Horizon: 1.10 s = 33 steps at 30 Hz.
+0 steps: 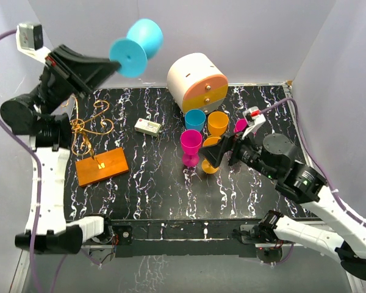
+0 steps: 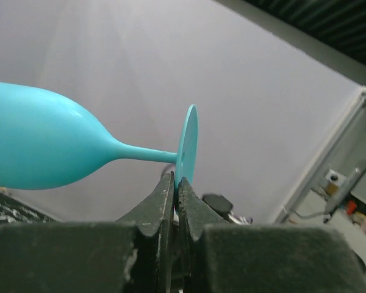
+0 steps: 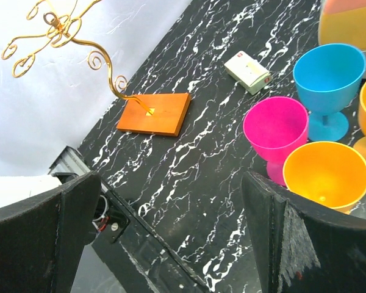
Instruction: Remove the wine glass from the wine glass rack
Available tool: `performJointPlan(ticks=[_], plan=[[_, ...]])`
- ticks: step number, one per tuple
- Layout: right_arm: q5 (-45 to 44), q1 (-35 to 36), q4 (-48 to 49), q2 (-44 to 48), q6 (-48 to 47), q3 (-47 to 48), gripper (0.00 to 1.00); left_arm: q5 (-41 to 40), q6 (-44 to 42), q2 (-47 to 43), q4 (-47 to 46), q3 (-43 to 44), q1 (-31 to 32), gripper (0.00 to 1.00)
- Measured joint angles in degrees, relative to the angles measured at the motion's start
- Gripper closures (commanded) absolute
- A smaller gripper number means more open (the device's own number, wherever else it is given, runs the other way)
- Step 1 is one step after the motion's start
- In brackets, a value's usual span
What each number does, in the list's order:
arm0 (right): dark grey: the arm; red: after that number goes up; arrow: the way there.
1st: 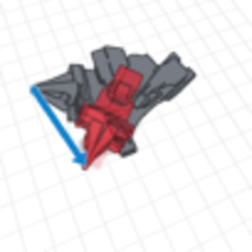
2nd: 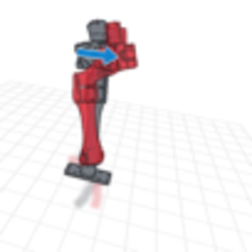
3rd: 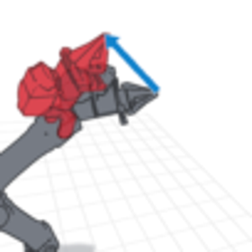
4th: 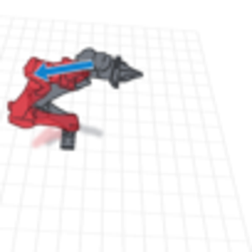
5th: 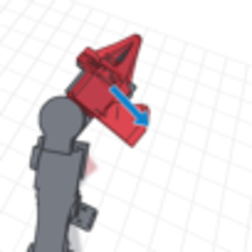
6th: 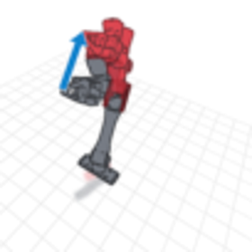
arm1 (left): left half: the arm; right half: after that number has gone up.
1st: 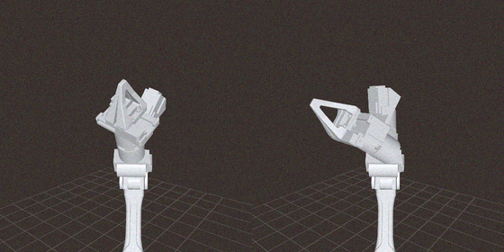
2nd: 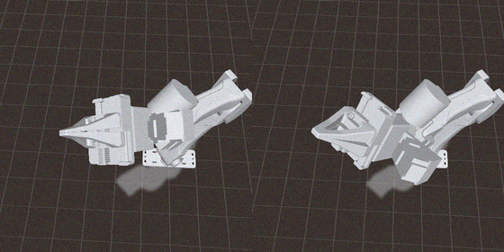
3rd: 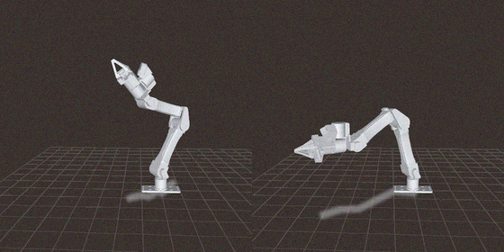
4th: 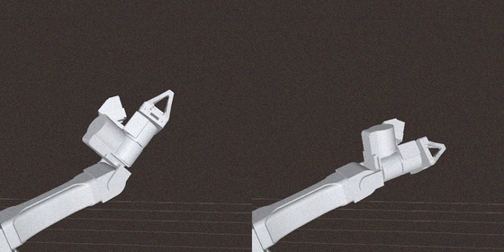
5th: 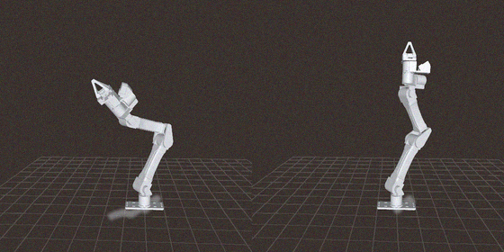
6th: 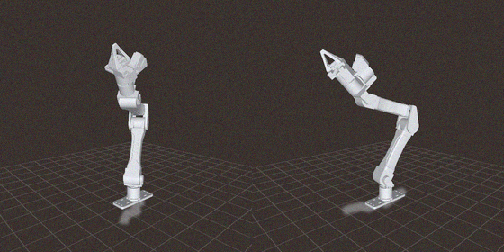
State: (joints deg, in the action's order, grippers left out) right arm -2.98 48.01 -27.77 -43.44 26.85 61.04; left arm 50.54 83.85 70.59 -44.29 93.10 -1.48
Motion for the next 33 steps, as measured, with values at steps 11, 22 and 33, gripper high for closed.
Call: performJointPlan(ticks=[11,22,33], plan=[[1.6,0.0,0.0,-4.3,8.5,0.5,0.01,10.9,-6.4,-24.3,9.7,-22.2,6.5,1.0],[12.6,0.0,3.2,-5.5,16.9,0.6,0.01,15.5,-3.4,-31.4,11.8,-27.8,7.3,1.0],[22.8,0.0,30.5,-10.2,29.6,2.1,0.03,16.2,4.7,-33.7,5.6,-27.5,7.3,1.0]])
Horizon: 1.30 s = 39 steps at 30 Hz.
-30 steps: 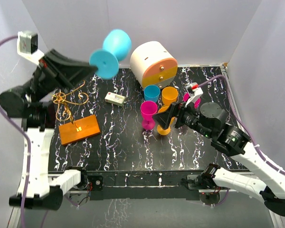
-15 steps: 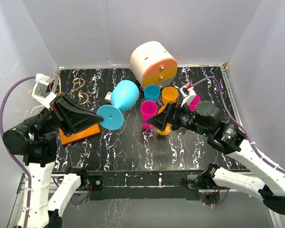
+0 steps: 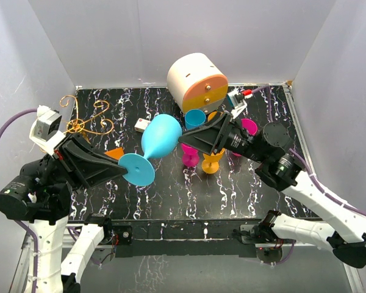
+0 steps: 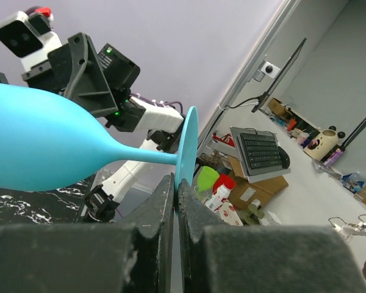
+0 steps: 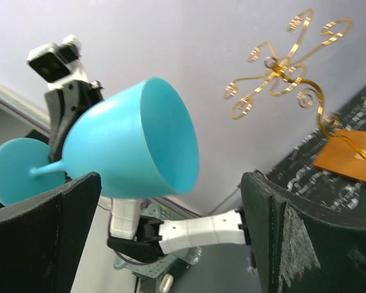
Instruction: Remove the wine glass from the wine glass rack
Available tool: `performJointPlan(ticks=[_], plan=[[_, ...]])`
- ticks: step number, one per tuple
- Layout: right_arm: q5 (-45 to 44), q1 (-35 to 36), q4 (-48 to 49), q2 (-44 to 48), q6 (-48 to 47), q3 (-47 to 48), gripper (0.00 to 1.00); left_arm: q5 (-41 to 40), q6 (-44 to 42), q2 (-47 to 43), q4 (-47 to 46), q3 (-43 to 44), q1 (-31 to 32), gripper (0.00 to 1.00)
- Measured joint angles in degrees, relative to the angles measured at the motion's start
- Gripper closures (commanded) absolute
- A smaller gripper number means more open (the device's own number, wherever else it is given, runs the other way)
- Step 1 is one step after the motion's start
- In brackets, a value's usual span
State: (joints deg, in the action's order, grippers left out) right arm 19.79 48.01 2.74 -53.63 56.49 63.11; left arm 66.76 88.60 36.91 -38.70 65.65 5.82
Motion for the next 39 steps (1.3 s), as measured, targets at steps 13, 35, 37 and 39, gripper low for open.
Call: performJointPlan(ticks=[13,35,37,39], plan=[[13.1,0.0,33.2,-10.4,18.1,0.7,0.47,-1.6,4.7,-0.6,-3.3,0.5,0.0,1.0],[13.9,-0.1,46.1,-4.6,23.0,-3.5,1.0,-6.1,-8.4,-0.5,15.9,2.0,0.7,0.37],[12.6,-0.1,41.4,-2.5,19.2,-3.8,1.0,-7.7,-12.9,-0.1,22.6,3.1,0.6,0.24],[9.9,-0.1,34.5,0.2,13.7,-3.7,1.0,-9.4,-17.0,0.4,28.9,4.1,0.6,0.16]])
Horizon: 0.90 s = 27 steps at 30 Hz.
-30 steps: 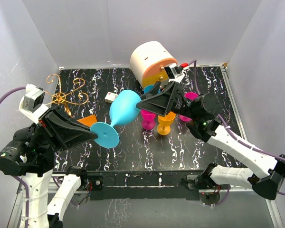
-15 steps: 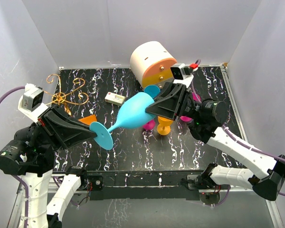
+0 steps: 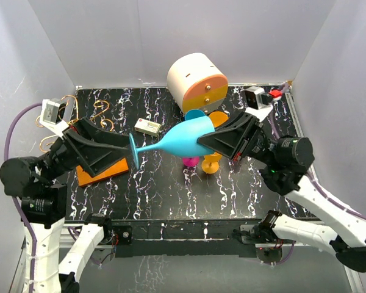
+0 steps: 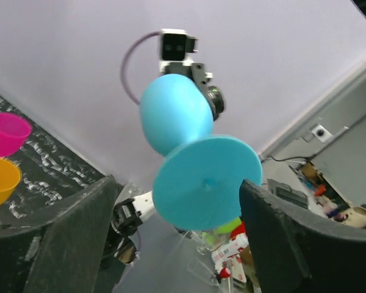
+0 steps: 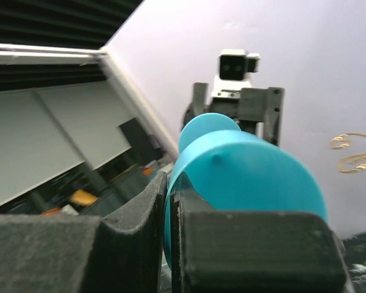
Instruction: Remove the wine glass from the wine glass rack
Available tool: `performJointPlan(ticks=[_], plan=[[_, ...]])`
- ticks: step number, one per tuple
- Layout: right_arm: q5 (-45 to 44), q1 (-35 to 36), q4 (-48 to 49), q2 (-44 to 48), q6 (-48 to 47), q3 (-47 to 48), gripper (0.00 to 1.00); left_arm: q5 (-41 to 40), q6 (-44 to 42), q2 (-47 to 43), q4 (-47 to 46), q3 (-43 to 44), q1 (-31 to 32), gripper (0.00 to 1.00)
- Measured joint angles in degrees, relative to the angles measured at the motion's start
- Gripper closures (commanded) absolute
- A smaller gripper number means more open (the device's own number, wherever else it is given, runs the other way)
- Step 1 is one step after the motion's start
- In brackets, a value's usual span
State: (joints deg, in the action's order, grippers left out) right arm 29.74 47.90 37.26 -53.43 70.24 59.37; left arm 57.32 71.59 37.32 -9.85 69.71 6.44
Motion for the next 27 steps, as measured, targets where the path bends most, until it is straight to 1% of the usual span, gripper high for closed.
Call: performJointPlan(ticks=[1,3,4,8,13,16,20,24,27], plan=[[-1.6,0.0,-3.6,1.2,-2.5,0.1,1.0,-0.7,-1.6,0.2,2.5,0.4,0.0,0.14],[-6.9,0.0,-13.8,4.5,-8.7,1.0,1.0,-3.0,-5.6,0.5,8.8,1.7,0.0,0.03],[-10.6,0.1,-19.5,6.0,-11.8,2.0,1.0,-4.1,-7.6,0.7,11.9,2.5,0.0,0.02],[-28.0,0.0,-39.9,10.2,-23.4,6.1,1.0,-9.0,-15.1,1.6,23.9,7.1,0.0,0.01],[-46.0,0.0,-60.8,12.6,-37.1,9.6,1.0,-12.5,-20.7,1.9,31.6,9.6,0.0,0.01],[-54.3,0.0,-72.0,10.4,-43.3,14.6,1.0,-13.4,-22.6,2.1,34.2,9.6,0.0,0.01],[-63.7,0.0,-86.2,4.0,-48.6,24.6,1.0,-14.0,-23.7,2.9,35.4,9.5,0.0,0.01],[-68.2,0.0,-98.2,-2.4,-48.9,32.3,1.0,-14.4,-24.1,3.5,35.6,9.0,0.0,0.01],[-68.9,0.0,-105.6,-6.4,-47.2,34.8,1.0,-14.5,-24.1,3.6,35.8,8.9,0.0,0.01]])
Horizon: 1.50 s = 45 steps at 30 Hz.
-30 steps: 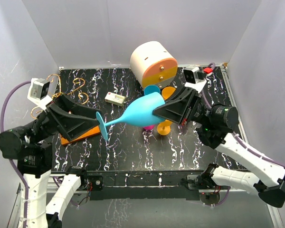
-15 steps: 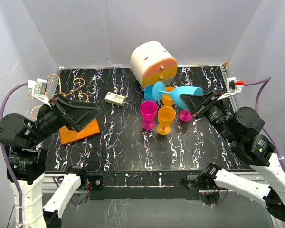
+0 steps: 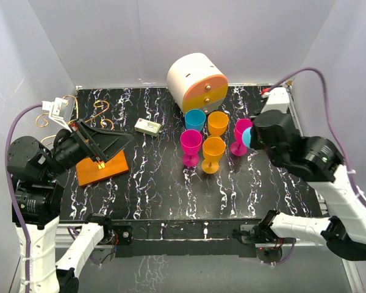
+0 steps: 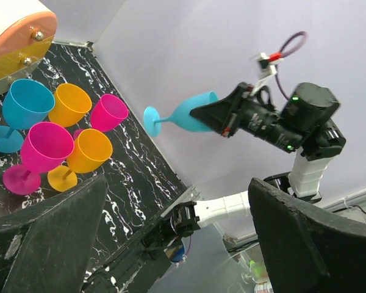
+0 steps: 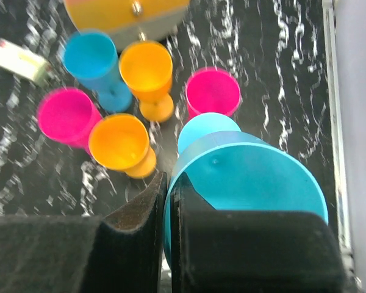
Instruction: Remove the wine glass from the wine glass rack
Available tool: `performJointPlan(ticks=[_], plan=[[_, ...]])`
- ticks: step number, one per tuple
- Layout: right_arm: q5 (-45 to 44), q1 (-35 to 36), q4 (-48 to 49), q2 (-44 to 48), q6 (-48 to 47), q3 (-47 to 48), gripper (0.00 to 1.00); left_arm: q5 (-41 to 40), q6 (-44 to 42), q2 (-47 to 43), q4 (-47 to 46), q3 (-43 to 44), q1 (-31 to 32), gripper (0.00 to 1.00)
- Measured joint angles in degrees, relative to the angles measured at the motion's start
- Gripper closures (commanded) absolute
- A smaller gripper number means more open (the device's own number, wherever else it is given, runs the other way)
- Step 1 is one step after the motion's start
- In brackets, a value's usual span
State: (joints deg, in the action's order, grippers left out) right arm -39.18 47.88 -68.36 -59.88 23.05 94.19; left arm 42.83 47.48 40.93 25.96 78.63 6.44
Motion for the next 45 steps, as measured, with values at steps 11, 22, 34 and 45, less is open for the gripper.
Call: performJointPlan(ticks=[11,22,34,45], plan=[[3.3,-1.2,-7.4,-5.0,7.3,-9.8,1.0,-0.1,-0.4,0.0,1.1,0.0,0.0,0.01],[12.0,-13.5,8.4,-5.0,6.6,-25.9,1.0,-0.5,-0.5,-1.8,4.0,0.1,0.0,0.01],[17.0,-16.8,21.6,-7.1,5.6,-34.3,1.0,-0.9,-1.1,-1.9,6.6,0.8,0.0,0.01],[16.8,-17.5,25.1,-8.9,5.8,-37.8,0.72,-1.7,-1.5,-1.9,7.2,0.9,0.0,0.01]])
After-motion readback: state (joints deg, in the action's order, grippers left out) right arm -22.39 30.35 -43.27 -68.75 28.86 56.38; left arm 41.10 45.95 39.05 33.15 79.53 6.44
